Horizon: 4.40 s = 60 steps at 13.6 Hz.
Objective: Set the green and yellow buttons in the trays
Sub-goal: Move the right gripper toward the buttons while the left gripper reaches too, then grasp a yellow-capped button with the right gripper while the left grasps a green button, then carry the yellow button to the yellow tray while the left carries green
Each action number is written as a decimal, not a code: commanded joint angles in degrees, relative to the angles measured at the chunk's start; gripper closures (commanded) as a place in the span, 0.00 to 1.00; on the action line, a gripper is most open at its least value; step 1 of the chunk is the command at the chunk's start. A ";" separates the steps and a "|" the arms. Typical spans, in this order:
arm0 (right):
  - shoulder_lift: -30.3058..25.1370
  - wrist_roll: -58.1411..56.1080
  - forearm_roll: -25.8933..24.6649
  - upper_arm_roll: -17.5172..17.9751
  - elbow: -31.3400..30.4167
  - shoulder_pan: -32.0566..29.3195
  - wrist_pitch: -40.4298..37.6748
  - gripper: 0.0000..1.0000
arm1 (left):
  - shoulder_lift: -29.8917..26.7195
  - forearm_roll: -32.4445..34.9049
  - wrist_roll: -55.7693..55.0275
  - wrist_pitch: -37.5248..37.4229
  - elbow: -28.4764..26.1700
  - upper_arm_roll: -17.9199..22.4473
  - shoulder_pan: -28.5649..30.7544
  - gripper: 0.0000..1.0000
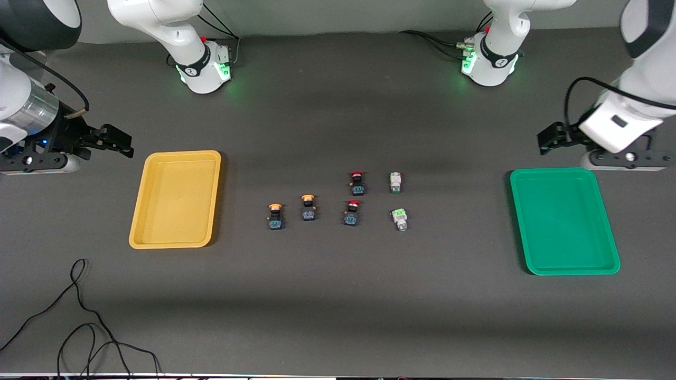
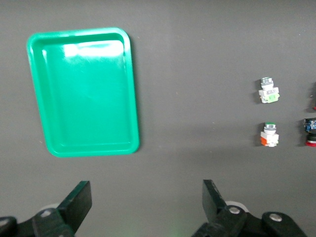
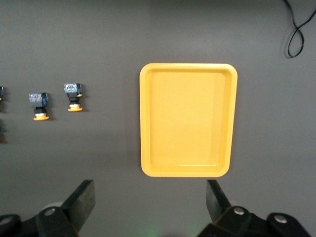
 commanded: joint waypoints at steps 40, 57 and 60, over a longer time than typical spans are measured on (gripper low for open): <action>18.60 17.38 10.65 -5.32 -4.31 16.52 17.93 1.00 | 28.07 3.64 -34.48 63.36 -26.30 -2.10 -28.65 0.42; 20.85 -20.25 16.51 -26.78 -28.04 18.97 37.37 1.00 | 11.81 -3.11 -26.17 21.81 -7.76 -1.49 -18.04 0.86; 24.28 -20.87 19.78 -26.34 -28.13 19.60 40.54 1.00 | 9.18 -4.18 -11.95 15.75 -7.76 -1.40 -7.43 0.86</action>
